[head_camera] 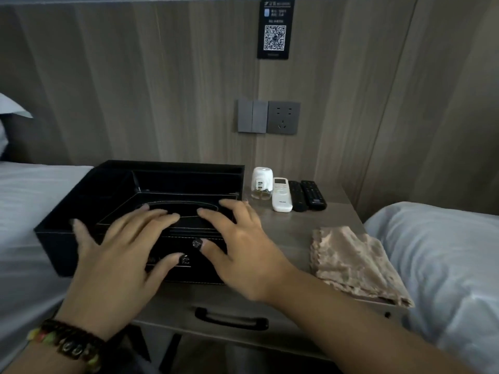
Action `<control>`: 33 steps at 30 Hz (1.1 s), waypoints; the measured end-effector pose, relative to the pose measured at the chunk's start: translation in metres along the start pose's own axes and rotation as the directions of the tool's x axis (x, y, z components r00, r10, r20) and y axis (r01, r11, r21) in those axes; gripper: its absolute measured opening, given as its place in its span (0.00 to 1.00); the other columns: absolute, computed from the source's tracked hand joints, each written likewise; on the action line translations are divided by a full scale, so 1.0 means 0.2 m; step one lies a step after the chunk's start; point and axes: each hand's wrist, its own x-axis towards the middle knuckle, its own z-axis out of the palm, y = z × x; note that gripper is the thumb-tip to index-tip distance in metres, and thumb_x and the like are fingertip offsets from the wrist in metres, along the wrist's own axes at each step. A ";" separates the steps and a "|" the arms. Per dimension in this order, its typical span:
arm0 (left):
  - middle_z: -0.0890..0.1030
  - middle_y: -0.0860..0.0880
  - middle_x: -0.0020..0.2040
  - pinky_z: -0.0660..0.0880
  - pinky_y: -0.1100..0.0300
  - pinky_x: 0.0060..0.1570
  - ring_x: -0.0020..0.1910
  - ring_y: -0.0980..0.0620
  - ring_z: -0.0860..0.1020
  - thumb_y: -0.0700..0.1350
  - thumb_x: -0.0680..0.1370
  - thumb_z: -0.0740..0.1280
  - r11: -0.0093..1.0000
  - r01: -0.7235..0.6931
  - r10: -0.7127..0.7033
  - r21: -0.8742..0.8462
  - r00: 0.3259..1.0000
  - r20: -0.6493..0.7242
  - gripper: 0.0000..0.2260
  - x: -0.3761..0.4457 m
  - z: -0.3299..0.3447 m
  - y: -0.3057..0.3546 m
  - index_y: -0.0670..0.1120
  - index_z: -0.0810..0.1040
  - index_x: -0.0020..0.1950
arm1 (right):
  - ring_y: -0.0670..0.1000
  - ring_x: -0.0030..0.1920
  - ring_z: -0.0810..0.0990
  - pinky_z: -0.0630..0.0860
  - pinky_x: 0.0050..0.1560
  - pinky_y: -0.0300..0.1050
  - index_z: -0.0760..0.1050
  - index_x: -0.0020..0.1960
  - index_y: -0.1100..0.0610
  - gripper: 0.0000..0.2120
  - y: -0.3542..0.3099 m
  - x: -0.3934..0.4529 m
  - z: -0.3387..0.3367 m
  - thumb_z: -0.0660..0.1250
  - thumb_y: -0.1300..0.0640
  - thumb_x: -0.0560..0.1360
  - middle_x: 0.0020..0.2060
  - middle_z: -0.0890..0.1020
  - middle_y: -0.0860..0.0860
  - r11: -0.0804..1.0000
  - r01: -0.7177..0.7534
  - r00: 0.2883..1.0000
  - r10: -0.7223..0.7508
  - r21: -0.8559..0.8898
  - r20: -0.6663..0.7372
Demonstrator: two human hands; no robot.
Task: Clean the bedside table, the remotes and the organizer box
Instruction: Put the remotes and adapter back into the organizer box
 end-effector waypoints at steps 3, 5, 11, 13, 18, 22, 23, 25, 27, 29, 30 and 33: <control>0.75 0.52 0.66 0.55 0.21 0.58 0.70 0.51 0.66 0.65 0.74 0.57 0.998 0.055 -0.055 -0.038 0.998 -0.020 0.24 0.05 0.04 -0.12 0.56 0.71 0.67 | 0.61 0.77 0.44 0.52 0.76 0.58 0.56 0.76 0.47 0.26 -0.05 0.13 0.07 0.57 0.47 0.81 0.76 0.53 0.52 0.999 -0.028 0.999 0.029 -0.028 0.040; 0.74 0.51 0.68 0.53 0.20 0.58 0.71 0.50 0.65 0.65 0.74 0.63 0.993 0.103 -0.102 -0.058 0.995 0.015 0.24 0.12 0.08 -0.17 0.57 0.71 0.67 | 0.62 0.77 0.46 0.56 0.74 0.60 0.55 0.77 0.47 0.26 -0.05 0.24 0.10 0.57 0.47 0.81 0.76 0.53 0.52 0.997 -0.056 0.997 0.059 -0.057 0.055; 0.68 0.55 0.72 0.50 0.24 0.64 0.75 0.52 0.58 0.55 0.75 0.68 0.984 0.120 -0.113 -0.129 0.992 0.061 0.24 0.43 0.21 -0.17 0.59 0.68 0.70 | 0.61 0.77 0.48 0.50 0.75 0.59 0.55 0.77 0.46 0.26 0.10 0.49 0.08 0.54 0.44 0.81 0.77 0.57 0.53 0.942 -0.127 0.991 0.133 -0.310 -0.003; 0.67 0.56 0.72 0.48 0.25 0.66 0.76 0.53 0.56 0.56 0.76 0.66 0.983 0.099 -0.088 -0.154 0.993 0.074 0.24 0.53 0.27 -0.16 0.60 0.66 0.71 | 0.60 0.77 0.46 0.44 0.75 0.61 0.54 0.77 0.46 0.26 0.16 0.54 0.05 0.52 0.42 0.81 0.76 0.58 0.53 0.878 -0.128 0.991 0.129 -0.462 -0.031; 0.63 0.57 0.72 0.46 0.25 0.67 0.76 0.53 0.54 0.58 0.77 0.64 0.984 0.082 -0.066 -0.161 0.992 0.106 0.24 0.73 0.41 -0.13 0.60 0.62 0.72 | 0.58 0.78 0.45 0.36 0.72 0.64 0.52 0.77 0.50 0.27 0.25 0.70 -0.02 0.48 0.42 0.81 0.74 0.63 0.56 0.689 -0.103 0.986 0.167 -0.718 0.019; 0.63 0.55 0.72 0.47 0.24 0.66 0.75 0.51 0.55 0.58 0.78 0.63 0.987 0.073 -0.054 -0.142 0.990 0.131 0.25 0.86 0.49 -0.14 0.59 0.61 0.73 | 0.58 0.77 0.52 0.34 0.72 0.64 0.54 0.77 0.51 0.27 0.28 0.82 -0.06 0.48 0.42 0.82 0.72 0.67 0.57 0.640 -0.110 0.963 0.258 -0.760 0.078; 0.63 0.55 0.72 0.47 0.24 0.66 0.74 0.51 0.56 0.58 0.78 0.63 0.987 0.070 -0.051 -0.147 0.990 0.129 0.24 0.88 0.50 -0.15 0.59 0.61 0.72 | 0.58 0.77 0.53 0.34 0.72 0.64 0.54 0.77 0.51 0.27 0.29 0.85 -0.07 0.48 0.42 0.82 0.71 0.69 0.57 0.628 -0.104 0.959 0.268 -0.771 0.089; 0.64 0.55 0.71 0.47 0.24 0.66 0.74 0.51 0.57 0.57 0.77 0.64 0.986 0.064 -0.048 -0.153 0.993 0.112 0.24 0.92 0.54 -0.15 0.58 0.62 0.72 | 0.58 0.76 0.56 0.33 0.71 0.64 0.56 0.77 0.51 0.26 0.31 0.90 -0.08 0.48 0.42 0.81 0.70 0.70 0.56 0.609 -0.093 0.953 0.283 -0.788 0.106; 0.65 0.55 0.70 0.46 0.24 0.65 0.73 0.51 0.57 0.57 0.77 0.64 0.986 0.060 -0.046 -0.157 0.995 0.087 0.24 0.94 0.57 -0.13 0.58 0.63 0.72 | 0.58 0.76 0.57 0.33 0.71 0.64 0.57 0.76 0.51 0.26 0.33 0.94 -0.11 0.49 0.42 0.81 0.70 0.72 0.55 0.605 -0.091 0.946 0.301 -0.791 0.122; 0.65 0.55 0.70 0.46 0.24 0.65 0.73 0.51 0.58 0.57 0.77 0.64 0.987 0.054 -0.043 -0.149 0.996 0.076 0.24 0.98 0.59 -0.11 0.58 0.63 0.71 | 0.57 0.75 0.59 0.35 0.72 0.64 0.59 0.75 0.50 0.25 0.36 0.96 -0.13 0.50 0.42 0.81 0.69 0.73 0.54 0.614 -0.100 0.940 0.316 -0.783 0.128; 0.65 0.55 0.70 0.47 0.23 0.65 0.73 0.50 0.58 0.57 0.77 0.64 0.988 0.052 -0.040 -0.144 0.996 0.081 0.23 1.00 0.60 -0.10 0.58 0.63 0.71 | 0.57 0.75 0.59 0.37 0.72 0.64 0.59 0.75 0.50 0.25 0.38 0.97 -0.14 0.50 0.42 0.81 0.68 0.73 0.53 0.619 -0.108 0.938 0.322 -0.778 0.126; 0.66 0.54 0.70 0.48 0.23 0.65 0.73 0.50 0.59 0.57 0.77 0.64 0.988 0.043 -0.030 -0.147 0.996 0.088 0.23 1.05 0.62 -0.08 0.58 0.63 0.71 | 0.57 0.75 0.60 0.43 0.73 0.63 0.57 0.76 0.49 0.25 0.42 1.00 -0.15 0.50 0.43 0.81 0.69 0.72 0.54 0.634 -0.129 0.937 0.330 -0.763 0.115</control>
